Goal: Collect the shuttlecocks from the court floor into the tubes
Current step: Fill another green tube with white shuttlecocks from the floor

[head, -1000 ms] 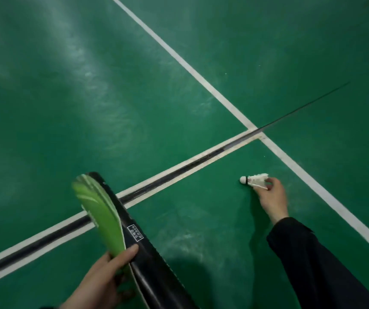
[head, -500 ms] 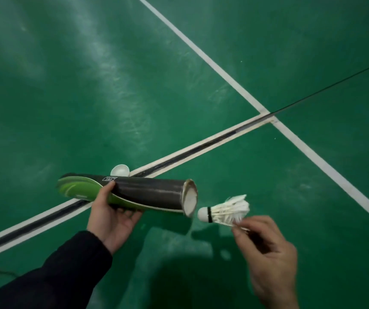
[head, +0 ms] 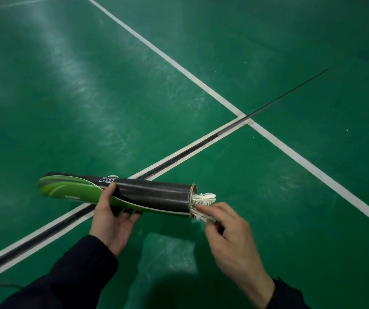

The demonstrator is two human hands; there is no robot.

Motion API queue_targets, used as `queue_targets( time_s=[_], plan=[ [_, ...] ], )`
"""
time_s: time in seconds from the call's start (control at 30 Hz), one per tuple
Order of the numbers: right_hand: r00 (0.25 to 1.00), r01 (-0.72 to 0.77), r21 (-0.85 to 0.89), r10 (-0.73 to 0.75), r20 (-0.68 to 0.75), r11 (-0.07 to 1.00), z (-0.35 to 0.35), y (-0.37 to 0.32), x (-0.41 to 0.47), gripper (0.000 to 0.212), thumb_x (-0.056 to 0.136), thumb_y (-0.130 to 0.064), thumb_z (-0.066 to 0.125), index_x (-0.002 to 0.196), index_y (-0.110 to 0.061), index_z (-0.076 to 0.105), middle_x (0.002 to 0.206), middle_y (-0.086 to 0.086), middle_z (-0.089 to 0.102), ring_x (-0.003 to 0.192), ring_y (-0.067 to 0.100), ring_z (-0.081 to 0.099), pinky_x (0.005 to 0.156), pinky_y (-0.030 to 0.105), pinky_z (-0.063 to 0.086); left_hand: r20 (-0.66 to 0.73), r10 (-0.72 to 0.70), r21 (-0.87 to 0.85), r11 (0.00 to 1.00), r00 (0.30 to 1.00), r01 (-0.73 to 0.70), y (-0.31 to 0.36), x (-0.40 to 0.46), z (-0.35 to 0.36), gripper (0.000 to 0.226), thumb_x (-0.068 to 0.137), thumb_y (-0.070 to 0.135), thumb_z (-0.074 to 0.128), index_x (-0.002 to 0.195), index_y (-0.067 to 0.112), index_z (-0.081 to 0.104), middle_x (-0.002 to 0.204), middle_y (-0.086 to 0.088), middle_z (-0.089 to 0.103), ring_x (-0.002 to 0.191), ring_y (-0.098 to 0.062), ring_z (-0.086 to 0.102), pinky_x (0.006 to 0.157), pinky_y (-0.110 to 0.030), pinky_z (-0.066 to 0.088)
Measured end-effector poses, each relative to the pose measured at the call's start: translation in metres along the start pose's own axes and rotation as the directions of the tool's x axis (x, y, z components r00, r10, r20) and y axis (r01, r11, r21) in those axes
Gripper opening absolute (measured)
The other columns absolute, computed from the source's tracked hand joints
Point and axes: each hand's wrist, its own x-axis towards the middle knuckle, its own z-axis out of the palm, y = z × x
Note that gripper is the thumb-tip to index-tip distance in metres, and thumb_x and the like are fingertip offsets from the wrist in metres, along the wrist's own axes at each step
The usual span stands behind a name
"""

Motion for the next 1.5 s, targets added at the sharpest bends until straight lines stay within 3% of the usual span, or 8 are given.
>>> queue_targets(
  time_s=[0.37, 0.47, 0.57, 0.83, 1.1, 1.2, 1.33, 1.5],
  plan=[
    [0.99, 0.091, -0.379, -0.042, 0.134, 0.921, 0.003, -0.01, 0.018, 0.018, 0.095, -0.037, 0.058, 0.113, -0.035, 0.061, 0.097, -0.017, 0.053, 0.067, 0.005, 0.05, 0.068, 0.034, 0.048, 0.01, 0.066, -0.044, 0.997, 0.998, -0.066, -0.001, -0.005, 0.003, 0.017, 0.098, 0.038, 0.062, 0.094, 0.021, 0.061, 0.092, -0.002, 0.069, 0.106, -0.023, 0.065, 0.084, -0.045, 0.057],
    [0.974, -0.062, 0.011, 0.058, 0.219, 0.998, 0.004, -0.009, 0.022, 0.037, 0.088, -0.023, 0.064, 0.121, -0.04, 0.06, 0.084, -0.01, 0.065, 0.055, 0.007, 0.046, 0.057, 0.034, 0.043, 0.024, 0.06, -0.044, 0.997, 0.998, -0.058, -0.002, -0.004, 0.006, 0.018, 0.097, 0.038, 0.063, 0.094, 0.021, 0.061, 0.09, -0.002, 0.07, 0.106, -0.024, 0.065, 0.086, -0.047, 0.057],
    [0.924, -0.257, 0.439, 0.086, 0.374, 0.861, 0.003, -0.013, 0.023, 0.049, 0.085, -0.011, 0.058, 0.13, -0.03, 0.058, 0.119, -0.011, 0.073, 0.039, 0.01, 0.039, 0.041, 0.025, 0.035, 0.075, 0.026, -0.029, 0.999, 0.997, -0.024, -0.008, -0.003, 0.008, 0.022, 0.095, 0.04, 0.064, 0.1, 0.019, 0.06, 0.095, -0.003, 0.07, 0.105, -0.024, 0.066, 0.08, -0.044, 0.062],
    [0.934, -0.295, 0.625, 0.08, 0.348, 0.723, 0.013, -0.009, 0.027, 0.034, 0.086, -0.021, 0.065, 0.119, -0.019, 0.07, 0.083, -0.011, 0.074, 0.04, 0.011, 0.05, 0.039, 0.023, 0.039, 0.082, -0.042, -0.105, 0.993, 0.996, 0.05, -0.005, 0.003, -0.002, 0.03, 0.092, 0.04, 0.067, 0.111, 0.018, 0.059, 0.1, -0.005, 0.067, 0.104, -0.024, 0.066, 0.073, -0.04, 0.063],
    [0.965, -0.257, 0.615, 0.159, 0.21, 0.746, 0.058, -0.003, 0.063, 0.027, 0.087, -0.027, 0.059, 0.106, -0.013, 0.073, 0.093, 0.006, 0.075, 0.054, 0.013, 0.053, 0.047, 0.025, 0.043, -0.07, -0.02, -0.18, 0.984, 0.997, 0.007, 0.046, 0.022, -0.069, 0.031, 0.092, 0.045, 0.063, 0.111, 0.02, 0.065, 0.105, -0.003, 0.069, 0.099, -0.02, 0.067, 0.079, -0.037, 0.059],
    [0.951, -0.267, 0.433, 0.164, 0.261, 0.861, 0.102, 0.004, 0.096, 0.028, 0.085, -0.029, 0.063, 0.113, -0.024, 0.068, 0.105, -0.001, 0.074, 0.068, 0.012, 0.059, 0.06, 0.031, 0.052, -0.122, -0.037, -0.032, 0.999, 0.992, 0.033, 0.072, 0.023, -0.11, 0.034, 0.093, 0.047, 0.062, 0.108, 0.017, 0.063, 0.092, -0.005, 0.065, 0.083, -0.023, 0.065, 0.083, -0.04, 0.056],
    [0.931, -0.094, 0.051, 0.069, 0.36, 0.994, 0.179, 0.011, 0.139, 0.025, 0.094, -0.029, 0.066, 0.118, -0.031, 0.067, 0.115, -0.016, 0.069, 0.086, 0.001, 0.061, 0.087, 0.029, 0.052, -0.187, -0.1, 0.281, 0.948, 0.977, 0.151, 0.094, 0.008, -0.163, 0.04, 0.081, 0.041, 0.064, 0.1, 0.005, 0.064, 0.066, -0.012, 0.068, 0.048, -0.023, 0.064, 0.046, -0.03, 0.057],
    [0.833, 0.286, -0.343, -0.055, 0.55, 0.895, 0.266, 0.029, 0.161, 0.045, 0.099, -0.023, 0.053, 0.143, -0.028, 0.05, 0.159, -0.004, 0.042, 0.14, 0.023, 0.042, 0.115, 0.044, 0.039, 0.014, -0.11, 0.672, 0.737, 0.994, 0.072, 0.101, -0.011, -0.23, 0.114, 0.039, 0.062, 0.092, 0.141, 0.036, 0.05, 0.129, 0.002, 0.072, 0.108, -0.019, 0.072, 0.092, -0.037, 0.057]
  ],
)
